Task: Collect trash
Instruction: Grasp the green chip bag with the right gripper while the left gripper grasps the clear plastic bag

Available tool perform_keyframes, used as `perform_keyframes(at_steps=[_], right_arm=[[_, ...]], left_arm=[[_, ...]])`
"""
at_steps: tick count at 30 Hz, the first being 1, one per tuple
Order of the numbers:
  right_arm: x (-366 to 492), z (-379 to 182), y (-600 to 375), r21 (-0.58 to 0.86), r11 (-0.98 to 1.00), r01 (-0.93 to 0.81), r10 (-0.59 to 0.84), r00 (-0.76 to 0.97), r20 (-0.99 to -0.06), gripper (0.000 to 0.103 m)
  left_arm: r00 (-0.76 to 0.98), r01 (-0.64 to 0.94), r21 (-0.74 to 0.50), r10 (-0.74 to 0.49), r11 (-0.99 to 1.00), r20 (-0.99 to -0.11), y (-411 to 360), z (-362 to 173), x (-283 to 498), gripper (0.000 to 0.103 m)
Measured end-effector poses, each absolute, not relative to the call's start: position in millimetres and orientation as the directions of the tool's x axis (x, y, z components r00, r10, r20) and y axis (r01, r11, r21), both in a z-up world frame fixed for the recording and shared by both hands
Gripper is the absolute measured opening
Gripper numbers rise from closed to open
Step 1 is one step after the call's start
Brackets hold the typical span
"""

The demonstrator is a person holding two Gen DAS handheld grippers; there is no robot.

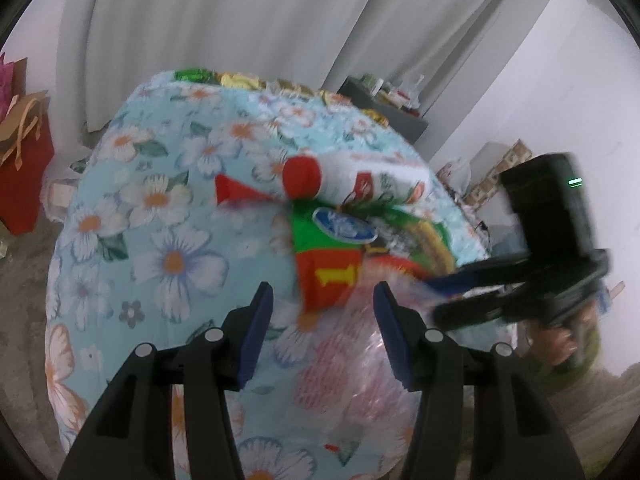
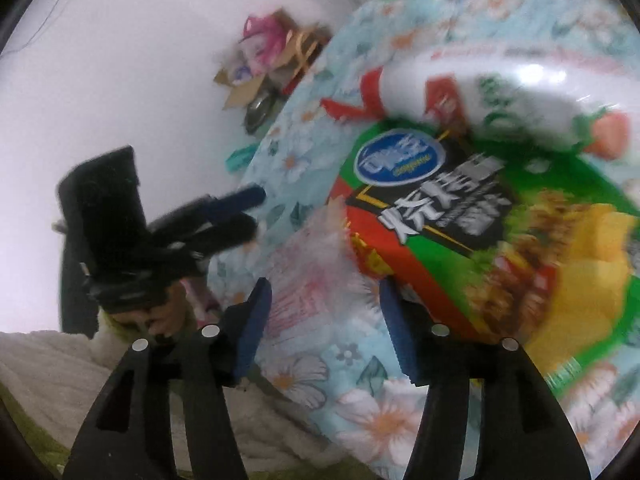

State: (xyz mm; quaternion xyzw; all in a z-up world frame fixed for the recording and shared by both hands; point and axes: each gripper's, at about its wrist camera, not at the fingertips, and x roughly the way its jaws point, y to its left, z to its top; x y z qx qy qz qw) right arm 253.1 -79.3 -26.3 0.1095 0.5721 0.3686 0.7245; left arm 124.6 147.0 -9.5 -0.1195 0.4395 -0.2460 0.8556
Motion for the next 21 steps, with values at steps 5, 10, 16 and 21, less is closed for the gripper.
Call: perform_keyframes(at_steps=[5,10,16,21], right_arm=[[212,-12,-118,0.586,0.730,-0.352,0.669,0.194,-0.717,0.066],[186,-32,-150,0.658,0.734,-0.166,0.678,0.233,-0.697,0.066],[179,-67,-202,0.748,0.653,0.118,0.674,0.359,-0.646,0.067],[188,-86,-229,0.836,0.510,0.201,0.715,0.441,-0.543,0.067]], left_arm=[[0.439,0.332,-0.435,-0.545,0.837,-0.714,142,-25,122,0.051],[0.390,0.338,-0.451,-0.559,0.826,-0.732,135,-40,116,0.051],[0.358,0.352,-0.460,-0.571,0.815,-0.738,128,-46,107,0.051],[0.329,0.368,-0.485,-0.599,0.793,-0.730,125,-46,101,0.051]])
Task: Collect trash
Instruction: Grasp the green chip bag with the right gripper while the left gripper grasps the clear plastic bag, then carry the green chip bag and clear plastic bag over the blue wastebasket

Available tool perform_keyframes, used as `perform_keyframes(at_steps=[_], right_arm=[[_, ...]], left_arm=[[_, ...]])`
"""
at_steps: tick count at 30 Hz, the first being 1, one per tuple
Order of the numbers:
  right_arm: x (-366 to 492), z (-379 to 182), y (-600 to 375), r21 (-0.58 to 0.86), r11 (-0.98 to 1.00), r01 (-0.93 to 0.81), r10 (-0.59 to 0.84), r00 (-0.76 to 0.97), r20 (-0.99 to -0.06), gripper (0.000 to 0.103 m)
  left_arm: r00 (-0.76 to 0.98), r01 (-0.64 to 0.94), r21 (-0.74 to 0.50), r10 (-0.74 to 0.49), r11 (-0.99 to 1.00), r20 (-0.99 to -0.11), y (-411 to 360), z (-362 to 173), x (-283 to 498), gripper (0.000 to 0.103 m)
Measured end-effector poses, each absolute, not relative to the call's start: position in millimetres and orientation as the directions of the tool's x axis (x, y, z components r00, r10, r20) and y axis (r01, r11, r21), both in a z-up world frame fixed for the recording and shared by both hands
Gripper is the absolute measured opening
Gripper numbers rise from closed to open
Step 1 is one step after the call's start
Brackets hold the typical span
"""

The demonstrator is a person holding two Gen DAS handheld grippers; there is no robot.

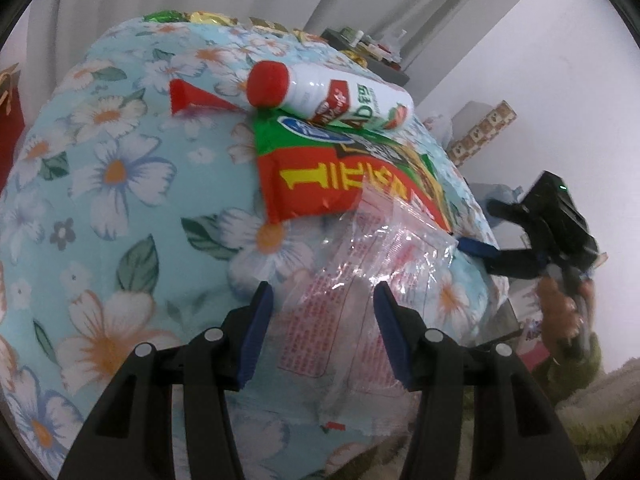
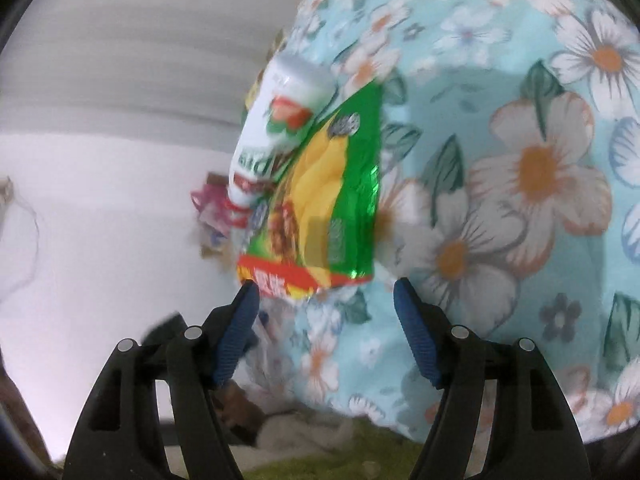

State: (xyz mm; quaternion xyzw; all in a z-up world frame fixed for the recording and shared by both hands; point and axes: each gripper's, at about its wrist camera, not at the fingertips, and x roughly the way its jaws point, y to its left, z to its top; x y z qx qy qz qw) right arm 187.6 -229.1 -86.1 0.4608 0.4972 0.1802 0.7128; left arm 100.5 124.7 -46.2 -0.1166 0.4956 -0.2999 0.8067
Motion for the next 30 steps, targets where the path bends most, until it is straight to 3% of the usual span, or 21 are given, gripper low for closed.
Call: perform_keyframes(at_steps=[4,6,9,11,12,18,23,30], right_arm=[[204,-95,-231,0.864,0.468,0.187,0.747,0.438,-0.499,0.066],[214,-95,-230,0.875,0.453,0.170,0.762,0.436,-0.480,0.061],[226,-98,-219,0.877,0.453,0.159,0.777,0.414,-0.475,0.040],[228,-94,-214,0.873,0.467,0.143,0.783,0.391,-0.483,0.013],[227,-93,-211,0.872,0.471,0.134,0.785,0.386,-0.484,0.011],[194,-69,-229,0.856,0.509,0.090,0.745,0.451,-0.491,0.008],[144,-56,-292,0.847,0.507,0.161,0.654,0.567,-0.500,0.009],[105,-47,-334,0.871,0.447,0.202,0.552,0.704,-0.447,0.009]], left_arm=[[0.321,0.372,-0.484,-0.599,0.792,-0.733,120,-48,97,0.051],[0.323,0.383,-0.469,-0.591,0.796,-0.739,115,-47,95,0.051],[0.345,0.411,-0.385,-0.532,0.826,-0.773,103,-47,89,0.051],[0.359,0.424,-0.337,-0.498,0.841,-0.790,97,-46,86,0.051],[0.364,0.429,-0.316,-0.482,0.846,-0.797,94,-45,85,0.051],[0.377,0.432,-0.273,-0.447,0.860,-0.812,91,-45,83,0.050],[0.374,0.422,-0.270,-0.438,0.865,-0.818,88,-45,89,0.050],[0.387,0.421,-0.239,-0.411,0.875,-0.825,83,-45,87,0.050]])
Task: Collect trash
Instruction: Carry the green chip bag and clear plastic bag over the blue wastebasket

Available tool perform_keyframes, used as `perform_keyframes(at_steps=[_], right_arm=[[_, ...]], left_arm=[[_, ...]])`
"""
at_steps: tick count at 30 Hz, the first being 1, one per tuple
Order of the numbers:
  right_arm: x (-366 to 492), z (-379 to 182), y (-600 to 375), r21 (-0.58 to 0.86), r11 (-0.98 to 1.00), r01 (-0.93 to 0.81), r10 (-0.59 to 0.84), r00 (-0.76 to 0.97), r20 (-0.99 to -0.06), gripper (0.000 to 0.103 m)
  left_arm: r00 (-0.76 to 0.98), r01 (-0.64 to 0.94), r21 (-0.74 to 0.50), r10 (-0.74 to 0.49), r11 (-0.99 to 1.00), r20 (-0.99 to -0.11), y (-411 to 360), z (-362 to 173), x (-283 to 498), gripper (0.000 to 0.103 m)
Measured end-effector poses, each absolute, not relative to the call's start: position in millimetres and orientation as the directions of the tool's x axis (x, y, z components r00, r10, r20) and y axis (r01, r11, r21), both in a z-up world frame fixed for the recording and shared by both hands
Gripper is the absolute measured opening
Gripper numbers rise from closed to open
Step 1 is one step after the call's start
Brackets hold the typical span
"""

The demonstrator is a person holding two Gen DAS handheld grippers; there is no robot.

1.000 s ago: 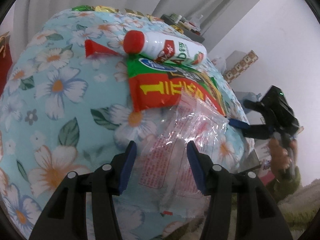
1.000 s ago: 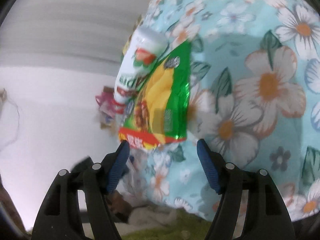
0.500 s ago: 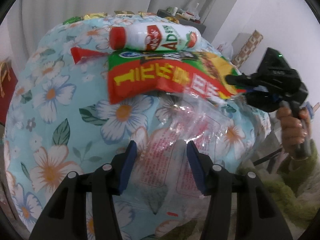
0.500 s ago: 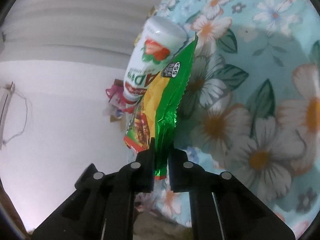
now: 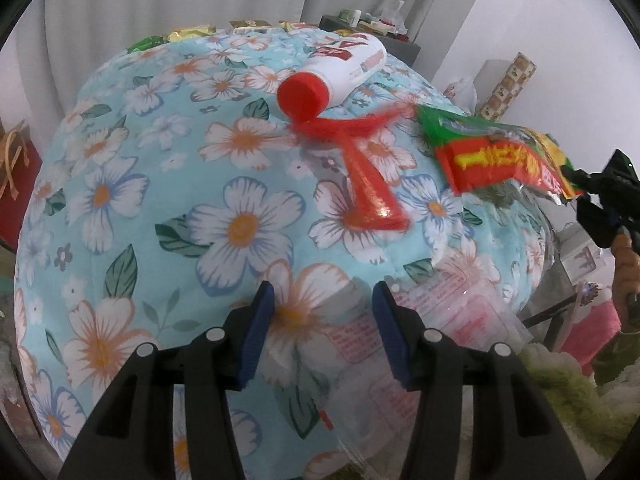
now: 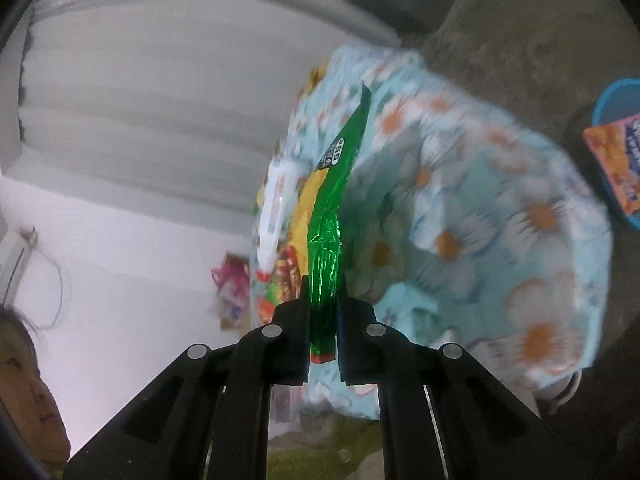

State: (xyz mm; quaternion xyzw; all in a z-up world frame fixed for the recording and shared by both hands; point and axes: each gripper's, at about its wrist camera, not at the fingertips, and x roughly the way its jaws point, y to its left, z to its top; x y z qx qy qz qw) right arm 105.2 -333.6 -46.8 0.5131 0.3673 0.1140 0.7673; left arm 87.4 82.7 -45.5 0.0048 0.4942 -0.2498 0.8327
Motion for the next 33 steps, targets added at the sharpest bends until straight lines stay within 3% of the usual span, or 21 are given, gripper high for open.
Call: perform_keyframes(at_steps=[7,12,16,18,27,33], right_arm=[[92,-43,-356,0.873,0.449,0.192,0.479,0.773,-0.416,0.009],[98,-30,-356,0.884,0.452,0.125,0.504,0.781,-0.368,0.014],[113,-36,-340,0.882,0.457,0.117,0.545,0.747,-0.382,0.036],[121,-39,-333,0.878,0.464,0.120,0.566,0.722,-0.398,0.039],[131,-41,-318,0.849,0.512,0.135,0.584,0.669,-0.459,0.041],[131,-45,-315,0.842,0.521,0.138,0.582,0.665,-0.469,0.041]], left_arm=[[0.397,0.413,-0.222,-0.395,0.883,-0.829,79,-43,83,0.050],[0.399,0.406,-0.230,-0.398,0.884,-0.826,78,-43,81,0.050],[0.397,0.401,-0.249,-0.412,0.882,-0.820,79,-43,83,0.050],[0.391,0.404,-0.264,-0.426,0.876,-0.816,79,-42,84,0.050],[0.210,0.393,-0.534,-0.638,0.749,-0.741,97,-45,93,0.050],[0.107,0.423,-0.616,-0.712,0.664,-0.694,91,-47,85,0.050]])
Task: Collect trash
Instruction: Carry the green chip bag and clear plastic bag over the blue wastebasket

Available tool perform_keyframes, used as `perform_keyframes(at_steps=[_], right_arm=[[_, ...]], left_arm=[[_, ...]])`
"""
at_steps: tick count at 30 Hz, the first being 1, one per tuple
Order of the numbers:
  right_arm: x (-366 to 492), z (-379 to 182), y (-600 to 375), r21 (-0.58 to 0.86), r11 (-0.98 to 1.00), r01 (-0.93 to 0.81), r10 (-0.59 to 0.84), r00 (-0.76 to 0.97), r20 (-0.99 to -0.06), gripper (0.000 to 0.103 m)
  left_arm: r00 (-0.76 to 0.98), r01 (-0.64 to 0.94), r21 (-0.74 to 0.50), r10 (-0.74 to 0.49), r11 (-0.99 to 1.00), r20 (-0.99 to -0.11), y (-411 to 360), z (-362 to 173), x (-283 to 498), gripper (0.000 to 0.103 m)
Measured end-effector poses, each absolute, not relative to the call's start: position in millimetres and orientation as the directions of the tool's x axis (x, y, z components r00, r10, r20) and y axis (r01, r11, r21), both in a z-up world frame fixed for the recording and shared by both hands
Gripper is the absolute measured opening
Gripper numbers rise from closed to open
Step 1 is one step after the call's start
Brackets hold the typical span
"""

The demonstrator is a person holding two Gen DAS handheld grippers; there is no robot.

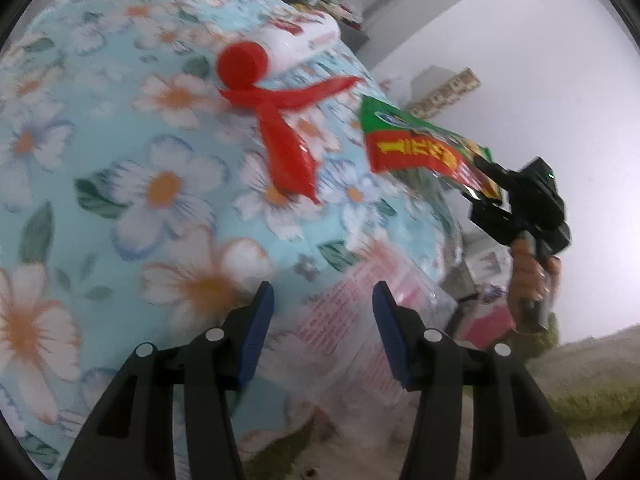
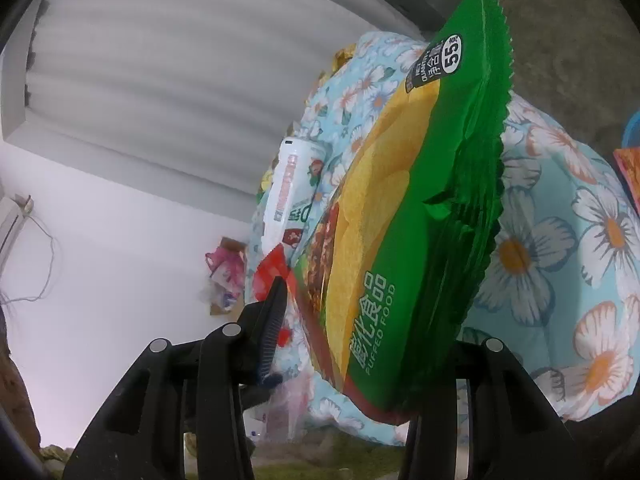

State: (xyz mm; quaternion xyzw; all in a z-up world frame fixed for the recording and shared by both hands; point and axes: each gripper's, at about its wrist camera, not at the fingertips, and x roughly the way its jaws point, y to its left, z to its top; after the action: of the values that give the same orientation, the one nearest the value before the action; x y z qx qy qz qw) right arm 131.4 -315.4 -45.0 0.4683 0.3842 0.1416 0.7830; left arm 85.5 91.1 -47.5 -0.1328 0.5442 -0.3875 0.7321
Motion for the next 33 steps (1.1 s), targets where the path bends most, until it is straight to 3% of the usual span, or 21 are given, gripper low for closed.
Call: perform_keyframes(at_steps=[22,30,33], right_arm=[[131,-45,-312,0.832,0.533,0.151,0.579,0.652,-0.489,0.038],[130,-51,-314,0.844,0.511,0.164,0.586,0.652,-0.481,0.022],[127,-49,-315,0.846,0.512,0.153,0.584,0.660,-0.473,0.015]], left_arm=[[-0.181,0.462,-0.732,-0.756,0.500,-0.630,54,-70,56,0.043],[-0.233,0.518,-0.702,-0.709,0.489,-0.666,37,-71,48,0.043],[-0.228,0.523,-0.701,-0.713,0.485,-0.663,38,-68,48,0.037]])
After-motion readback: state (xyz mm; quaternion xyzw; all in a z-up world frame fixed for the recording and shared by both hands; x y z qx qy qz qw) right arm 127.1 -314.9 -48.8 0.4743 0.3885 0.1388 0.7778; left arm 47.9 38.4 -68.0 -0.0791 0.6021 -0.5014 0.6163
